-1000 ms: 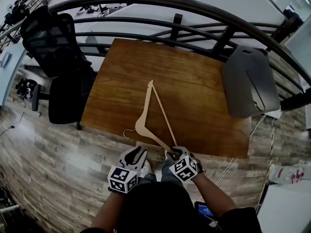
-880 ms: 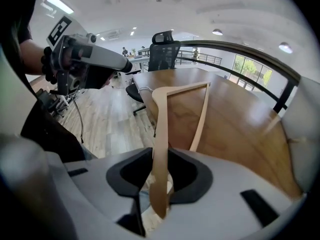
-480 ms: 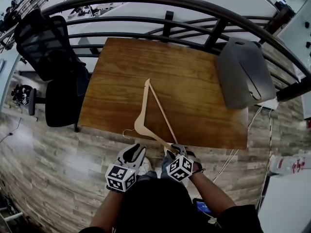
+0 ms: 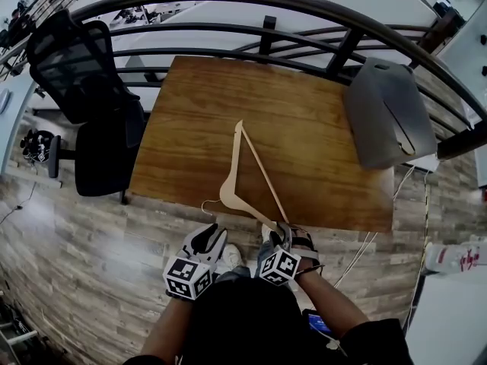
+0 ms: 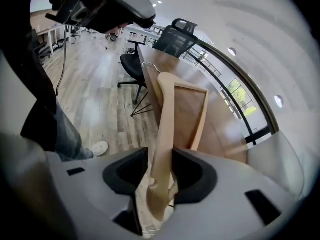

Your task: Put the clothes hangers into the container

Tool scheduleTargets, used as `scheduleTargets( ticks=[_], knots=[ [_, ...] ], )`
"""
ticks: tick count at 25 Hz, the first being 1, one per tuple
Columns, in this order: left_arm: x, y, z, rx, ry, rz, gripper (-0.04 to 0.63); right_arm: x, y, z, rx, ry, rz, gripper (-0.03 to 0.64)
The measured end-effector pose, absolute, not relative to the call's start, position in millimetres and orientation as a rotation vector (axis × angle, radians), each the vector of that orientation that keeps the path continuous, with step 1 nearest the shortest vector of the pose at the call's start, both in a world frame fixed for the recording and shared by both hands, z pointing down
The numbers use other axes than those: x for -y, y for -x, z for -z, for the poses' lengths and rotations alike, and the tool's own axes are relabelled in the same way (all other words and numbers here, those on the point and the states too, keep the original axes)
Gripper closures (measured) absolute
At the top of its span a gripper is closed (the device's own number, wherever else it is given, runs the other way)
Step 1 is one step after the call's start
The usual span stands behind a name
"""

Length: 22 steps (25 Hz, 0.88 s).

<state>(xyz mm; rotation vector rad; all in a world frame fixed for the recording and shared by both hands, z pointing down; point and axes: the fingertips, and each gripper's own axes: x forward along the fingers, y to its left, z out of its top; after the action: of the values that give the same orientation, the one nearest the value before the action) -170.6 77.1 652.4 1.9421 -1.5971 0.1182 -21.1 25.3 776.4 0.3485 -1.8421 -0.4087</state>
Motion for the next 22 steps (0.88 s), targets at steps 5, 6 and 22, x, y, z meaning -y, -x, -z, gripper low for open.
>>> scheduleTargets(
  ticks=[5,6,22],
  knots=[
    [-81,173,-653,1.579,-1.953,-0.123,0.488,-22,24,-771,1.836,-0.397,0.432,0.507],
    [-80,174,-654,1.574,-1.957,-0.125,0.488,-22,25,-769,1.847,-0.402,0.411,0.510],
    [-43,146,-674,1.357,-1.800,0.102,0.395,-36,37,-704,2.157,-0.408,-0.062,0.518]
  ],
)
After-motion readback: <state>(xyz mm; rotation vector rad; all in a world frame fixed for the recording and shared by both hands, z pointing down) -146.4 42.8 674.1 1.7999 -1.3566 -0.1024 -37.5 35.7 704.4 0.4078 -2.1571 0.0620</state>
